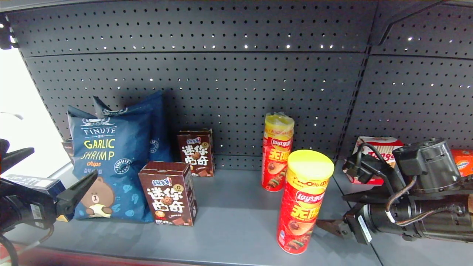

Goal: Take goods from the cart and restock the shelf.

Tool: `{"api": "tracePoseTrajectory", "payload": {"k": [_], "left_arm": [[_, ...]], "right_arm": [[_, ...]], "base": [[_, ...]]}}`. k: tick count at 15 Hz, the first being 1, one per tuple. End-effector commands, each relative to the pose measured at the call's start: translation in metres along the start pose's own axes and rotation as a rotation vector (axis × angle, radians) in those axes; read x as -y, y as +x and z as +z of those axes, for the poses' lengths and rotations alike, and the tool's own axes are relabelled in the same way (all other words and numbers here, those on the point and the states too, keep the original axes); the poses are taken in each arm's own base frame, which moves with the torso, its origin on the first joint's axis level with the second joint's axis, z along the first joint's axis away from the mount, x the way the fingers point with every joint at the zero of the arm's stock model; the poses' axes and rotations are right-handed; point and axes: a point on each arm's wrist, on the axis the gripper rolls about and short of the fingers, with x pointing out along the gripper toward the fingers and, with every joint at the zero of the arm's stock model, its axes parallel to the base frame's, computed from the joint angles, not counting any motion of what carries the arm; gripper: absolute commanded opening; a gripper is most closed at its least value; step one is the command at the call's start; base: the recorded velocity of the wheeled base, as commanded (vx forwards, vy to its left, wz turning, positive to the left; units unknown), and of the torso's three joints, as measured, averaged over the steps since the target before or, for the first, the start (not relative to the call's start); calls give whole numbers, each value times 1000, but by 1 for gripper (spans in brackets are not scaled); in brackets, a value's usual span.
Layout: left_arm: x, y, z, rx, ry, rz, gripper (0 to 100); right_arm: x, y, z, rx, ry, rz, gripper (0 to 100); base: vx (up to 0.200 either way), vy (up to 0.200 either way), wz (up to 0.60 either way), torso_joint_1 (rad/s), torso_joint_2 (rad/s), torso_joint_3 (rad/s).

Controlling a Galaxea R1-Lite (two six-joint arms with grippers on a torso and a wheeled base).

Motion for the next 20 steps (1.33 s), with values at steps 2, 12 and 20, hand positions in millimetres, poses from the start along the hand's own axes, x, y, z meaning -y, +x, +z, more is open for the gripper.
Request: {"api": "tracePoseTrajectory", "payload": {"k": [2, 12, 20], "left_arm": [[0, 0, 0, -1, -1, 0, 100], [2, -3, -6, -12, -1, -4, 100], [2, -5, -7, -11, -1, -3, 100]], "right_arm": [[-2, 5, 3, 6, -7, 7, 100], [-14, 9, 4, -1, -38, 45, 100], [-14, 12, 3, -7, -38, 43, 100]], "base": [[0, 0, 0, 0, 0, 0], [0, 0, 0, 0, 0, 0], [0, 0, 0, 0, 0, 0]]}}
